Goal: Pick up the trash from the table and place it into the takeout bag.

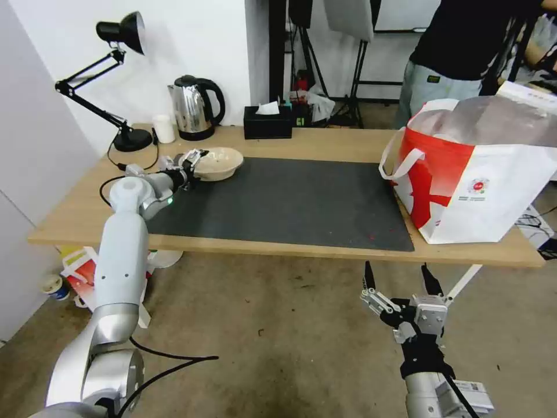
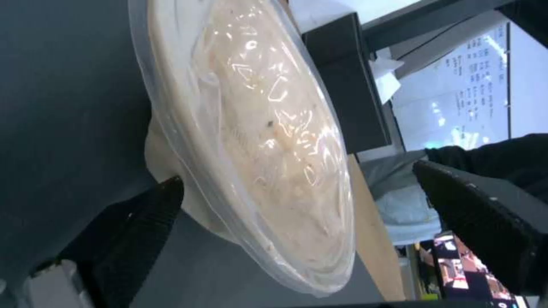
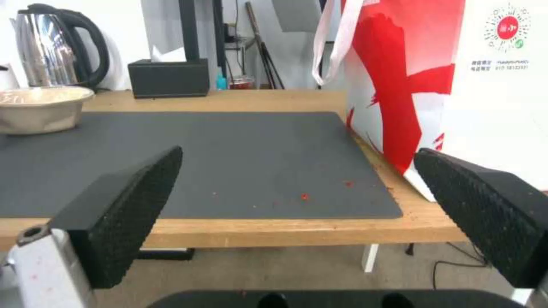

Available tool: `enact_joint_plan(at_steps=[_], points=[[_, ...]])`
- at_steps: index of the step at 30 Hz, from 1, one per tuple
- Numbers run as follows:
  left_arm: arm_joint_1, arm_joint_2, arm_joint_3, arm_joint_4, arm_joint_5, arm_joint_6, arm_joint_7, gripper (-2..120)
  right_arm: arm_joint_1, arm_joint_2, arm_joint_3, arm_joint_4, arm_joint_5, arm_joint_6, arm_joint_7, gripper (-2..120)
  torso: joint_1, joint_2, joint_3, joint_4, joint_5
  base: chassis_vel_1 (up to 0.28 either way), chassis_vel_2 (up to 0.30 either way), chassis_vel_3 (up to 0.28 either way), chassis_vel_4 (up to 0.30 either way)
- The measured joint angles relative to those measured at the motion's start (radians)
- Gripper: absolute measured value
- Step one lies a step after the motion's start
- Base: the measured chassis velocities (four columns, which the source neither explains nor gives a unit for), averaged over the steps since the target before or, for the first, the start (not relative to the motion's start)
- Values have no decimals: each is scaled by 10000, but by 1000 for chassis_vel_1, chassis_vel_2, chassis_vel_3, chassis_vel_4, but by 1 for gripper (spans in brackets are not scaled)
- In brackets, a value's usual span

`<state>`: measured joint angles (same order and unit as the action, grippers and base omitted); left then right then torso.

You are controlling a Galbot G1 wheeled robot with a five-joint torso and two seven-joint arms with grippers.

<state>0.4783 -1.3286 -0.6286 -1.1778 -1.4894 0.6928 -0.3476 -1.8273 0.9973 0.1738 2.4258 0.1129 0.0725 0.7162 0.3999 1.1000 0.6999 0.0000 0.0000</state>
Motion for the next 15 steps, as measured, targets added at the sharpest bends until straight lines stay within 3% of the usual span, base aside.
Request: enact_joint_plan(at_steps=[5, 15], points=[[38, -58, -17, 31, 188, -80, 319, 94, 0, 0, 0, 0, 0, 0, 0, 100, 0, 0, 0, 0, 0, 0, 0, 0, 0], [129, -174, -29, 28, 455, -178, 621, 57, 0, 0, 0, 0, 0, 1, 0, 100, 0, 0, 0, 0, -1, 0, 0, 0, 0]])
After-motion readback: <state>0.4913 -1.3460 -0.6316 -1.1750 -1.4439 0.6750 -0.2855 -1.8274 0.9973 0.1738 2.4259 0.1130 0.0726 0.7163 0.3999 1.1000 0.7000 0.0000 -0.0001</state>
